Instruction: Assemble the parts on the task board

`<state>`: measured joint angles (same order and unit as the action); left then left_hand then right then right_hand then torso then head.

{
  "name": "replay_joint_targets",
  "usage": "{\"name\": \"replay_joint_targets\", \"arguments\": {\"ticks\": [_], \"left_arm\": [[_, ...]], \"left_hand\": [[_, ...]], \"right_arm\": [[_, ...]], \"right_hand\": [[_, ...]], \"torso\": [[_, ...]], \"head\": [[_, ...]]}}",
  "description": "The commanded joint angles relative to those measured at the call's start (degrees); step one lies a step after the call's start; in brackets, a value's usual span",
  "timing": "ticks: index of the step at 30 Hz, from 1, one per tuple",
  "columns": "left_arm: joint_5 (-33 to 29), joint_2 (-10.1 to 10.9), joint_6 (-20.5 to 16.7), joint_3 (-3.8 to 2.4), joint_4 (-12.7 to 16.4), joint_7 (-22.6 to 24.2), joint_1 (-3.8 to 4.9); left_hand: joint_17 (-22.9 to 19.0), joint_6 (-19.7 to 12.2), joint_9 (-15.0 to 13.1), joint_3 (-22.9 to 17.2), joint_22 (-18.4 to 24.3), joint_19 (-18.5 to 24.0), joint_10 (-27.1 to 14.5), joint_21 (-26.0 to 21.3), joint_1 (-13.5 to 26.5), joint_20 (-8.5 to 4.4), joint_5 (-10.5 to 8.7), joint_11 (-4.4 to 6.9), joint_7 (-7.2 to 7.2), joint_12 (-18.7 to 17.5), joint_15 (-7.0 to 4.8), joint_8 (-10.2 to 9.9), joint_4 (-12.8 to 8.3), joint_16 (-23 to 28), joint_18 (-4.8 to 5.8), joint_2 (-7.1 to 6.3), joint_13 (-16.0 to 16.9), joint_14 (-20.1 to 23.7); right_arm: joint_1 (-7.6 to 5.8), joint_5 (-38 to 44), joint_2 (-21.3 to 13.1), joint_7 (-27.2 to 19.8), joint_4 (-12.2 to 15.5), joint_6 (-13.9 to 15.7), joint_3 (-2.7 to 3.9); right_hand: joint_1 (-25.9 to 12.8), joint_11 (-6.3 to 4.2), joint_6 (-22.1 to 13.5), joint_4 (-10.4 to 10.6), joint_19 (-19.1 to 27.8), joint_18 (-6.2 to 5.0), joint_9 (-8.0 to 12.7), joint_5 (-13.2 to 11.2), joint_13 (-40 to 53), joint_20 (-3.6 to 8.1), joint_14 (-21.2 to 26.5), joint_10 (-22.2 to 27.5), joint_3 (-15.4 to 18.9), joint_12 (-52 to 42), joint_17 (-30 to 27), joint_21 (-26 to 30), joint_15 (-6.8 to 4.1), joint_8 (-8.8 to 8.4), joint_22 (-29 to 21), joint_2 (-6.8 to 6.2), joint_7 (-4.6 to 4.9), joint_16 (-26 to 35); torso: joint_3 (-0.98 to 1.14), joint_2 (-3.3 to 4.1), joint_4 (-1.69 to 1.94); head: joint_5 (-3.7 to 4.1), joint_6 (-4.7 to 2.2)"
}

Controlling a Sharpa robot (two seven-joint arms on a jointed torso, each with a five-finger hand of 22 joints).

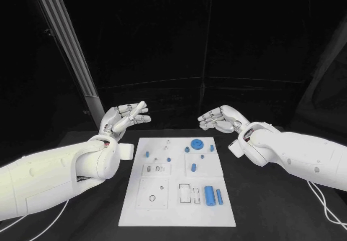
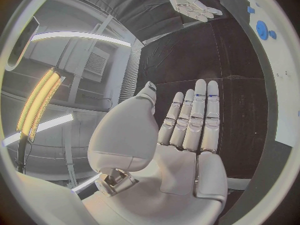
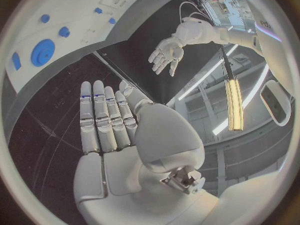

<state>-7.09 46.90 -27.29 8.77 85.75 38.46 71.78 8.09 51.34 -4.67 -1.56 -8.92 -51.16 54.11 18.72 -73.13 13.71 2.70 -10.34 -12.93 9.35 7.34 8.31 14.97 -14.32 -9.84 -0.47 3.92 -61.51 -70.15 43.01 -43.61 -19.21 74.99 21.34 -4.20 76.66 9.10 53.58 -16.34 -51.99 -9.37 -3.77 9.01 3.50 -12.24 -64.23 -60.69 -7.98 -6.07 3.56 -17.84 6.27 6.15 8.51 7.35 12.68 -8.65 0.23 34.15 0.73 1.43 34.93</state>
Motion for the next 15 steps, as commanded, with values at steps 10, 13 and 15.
{"name": "replay_joint_targets", "arguments": {"ticks": [10,13,15], "left_arm": [[2.29,2.73,4.6,0.01,6.72,-1.32,0.05],[2.01,2.76,5.04,0.09,7.57,-1.67,-0.03],[1.93,2.69,5.31,0.18,7.83,-1.85,-0.07]], "left_hand": [[0.33,1.12,0.44,0.85,0.25,-1.18,1.33,0.09,-0.98,-0.28,0.09,0.28,-0.05,-0.46,-0.25,-0.15,-0.29,0.65,-0.68,0.38,-0.17,-0.92],[0.33,1.17,0.5,0.94,0.31,-1.22,1.4,0.03,-1.01,-0.28,0.08,0.28,-0.04,-0.59,-0.23,-0.24,-0.31,0.85,-0.66,0.48,-0.19,-0.85],[0.33,1.19,0.51,0.97,0.32,-1.23,1.41,0.02,-1.02,-0.28,0.08,0.27,-0.04,-0.62,-0.22,-0.27,-0.31,0.9,-0.66,0.52,-0.19,-0.83]], "right_arm": [[-2.88,37.4,4.05,16.89,-2.98,-7.22,0.11],[-3.02,41.14,5.19,17.93,-3.49,-7.2,0.12],[-3.07,42.77,5.85,18.33,-3.77,-7.53,0.13]], "right_hand": [[-1.73,-3.49,6.39,0.39,-11.1,-1.08,0.01,0.22,0.12,6.56,-21.51,-8.95,-3.2,2.57,1.18,-17.73,-5.55,-1.63,9.47,-4.69,-2.59,-5.67],[-2.74,-3.46,6.16,0.61,-12.36,-1.09,0.01,-0.22,0.1,6.87,-22.58,-8.32,-3.37,2.6,2.31,-20.12,-5.95,-2.24,10.76,-5.24,-2.73,-9.22],[-3.23,-3.55,6.1,0.53,-12.71,-1.01,-0.01,-0.28,0.15,7.07,-22.2,-7.98,-3.8,2.48,3.86,-21.93,-6.01,-2.44,11.78,-5.7,-2.65,-13.79]], "torso": [[-0.69,3.99,1.1],[-0.72,4.75,1.38],[-0.76,5.14,1.52]], "head": [[1.55,-2.48],[1.79,-2.65],[1.95,-2.78]]}}
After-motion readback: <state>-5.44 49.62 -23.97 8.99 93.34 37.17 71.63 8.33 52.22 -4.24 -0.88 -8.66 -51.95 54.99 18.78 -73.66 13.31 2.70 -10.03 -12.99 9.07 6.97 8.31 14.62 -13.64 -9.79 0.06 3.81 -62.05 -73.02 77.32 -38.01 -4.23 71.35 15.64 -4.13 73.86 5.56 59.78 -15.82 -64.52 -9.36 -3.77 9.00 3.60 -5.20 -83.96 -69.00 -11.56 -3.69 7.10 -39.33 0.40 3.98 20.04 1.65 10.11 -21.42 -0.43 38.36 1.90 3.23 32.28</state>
